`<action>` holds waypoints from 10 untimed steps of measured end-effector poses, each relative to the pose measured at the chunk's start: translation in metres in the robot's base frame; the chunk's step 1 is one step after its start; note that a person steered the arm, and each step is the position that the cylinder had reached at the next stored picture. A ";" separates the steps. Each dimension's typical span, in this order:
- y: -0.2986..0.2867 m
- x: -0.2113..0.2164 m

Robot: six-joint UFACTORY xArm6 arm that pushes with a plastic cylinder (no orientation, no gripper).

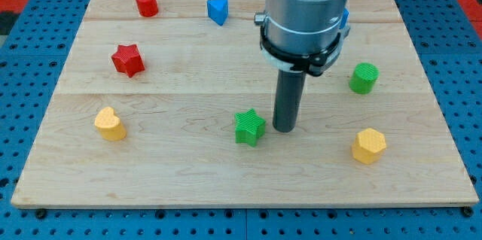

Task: Place yellow hexagon parallel right to green star

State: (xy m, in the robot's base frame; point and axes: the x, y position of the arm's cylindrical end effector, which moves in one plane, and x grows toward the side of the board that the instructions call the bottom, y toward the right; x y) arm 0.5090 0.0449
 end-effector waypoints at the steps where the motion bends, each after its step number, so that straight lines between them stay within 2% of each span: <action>1: -0.052 0.000; 2: -0.064 -0.001; 5: 0.168 -0.013; 6: 0.224 0.006; 7: 0.212 0.038; 8: 0.175 0.051; 10: 0.058 0.036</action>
State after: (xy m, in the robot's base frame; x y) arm 0.5453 0.1033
